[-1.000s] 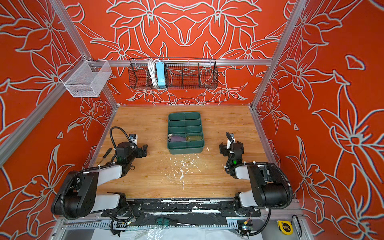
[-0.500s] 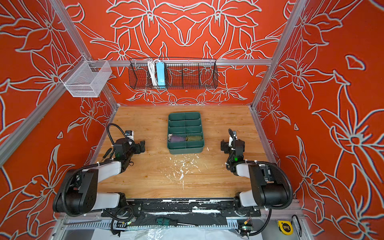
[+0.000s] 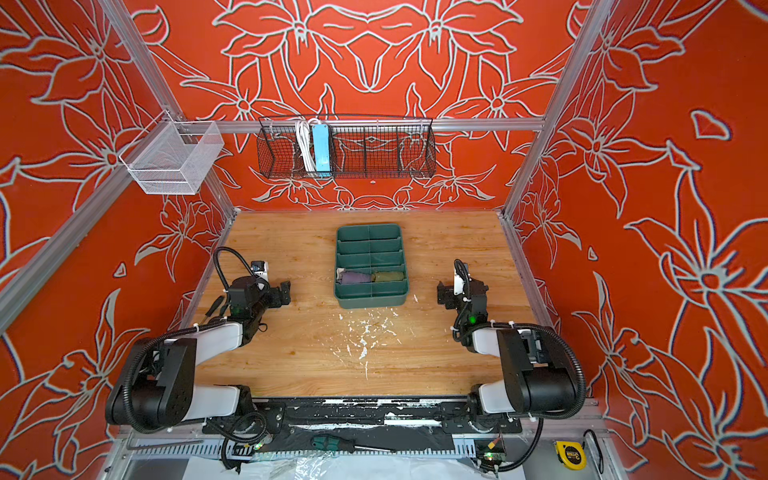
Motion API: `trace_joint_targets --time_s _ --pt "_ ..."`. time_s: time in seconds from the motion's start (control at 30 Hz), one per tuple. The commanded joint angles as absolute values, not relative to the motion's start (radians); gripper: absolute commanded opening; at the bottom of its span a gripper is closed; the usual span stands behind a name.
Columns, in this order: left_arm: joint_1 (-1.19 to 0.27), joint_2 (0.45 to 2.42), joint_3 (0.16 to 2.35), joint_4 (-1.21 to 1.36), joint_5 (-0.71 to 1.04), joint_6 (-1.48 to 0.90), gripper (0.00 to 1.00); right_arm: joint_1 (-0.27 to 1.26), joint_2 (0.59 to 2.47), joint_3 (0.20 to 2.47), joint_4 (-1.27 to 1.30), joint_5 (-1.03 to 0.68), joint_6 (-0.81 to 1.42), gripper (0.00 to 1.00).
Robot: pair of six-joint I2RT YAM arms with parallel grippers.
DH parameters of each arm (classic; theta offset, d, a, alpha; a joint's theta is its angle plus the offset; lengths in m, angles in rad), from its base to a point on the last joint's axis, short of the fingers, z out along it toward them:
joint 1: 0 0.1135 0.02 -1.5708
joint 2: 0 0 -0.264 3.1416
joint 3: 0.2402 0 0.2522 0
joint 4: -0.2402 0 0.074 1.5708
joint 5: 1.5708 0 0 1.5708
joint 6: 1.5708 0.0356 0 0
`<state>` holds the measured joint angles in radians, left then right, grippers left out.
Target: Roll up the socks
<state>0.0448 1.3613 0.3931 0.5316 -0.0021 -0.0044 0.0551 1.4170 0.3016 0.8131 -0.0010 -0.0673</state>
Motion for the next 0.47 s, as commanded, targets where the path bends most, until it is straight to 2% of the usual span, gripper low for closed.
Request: trace_joint_targets --time_s 0.0,0.43 --pt "0.040 1.353 0.394 0.533 -0.006 -0.018 0.97 0.049 1.405 0.299 0.831 -0.023 -0.070 0.98" --pt "0.040 1.352 0.395 0.532 -0.008 -0.018 0.97 0.049 1.404 0.299 0.830 -0.021 -0.071 0.98"
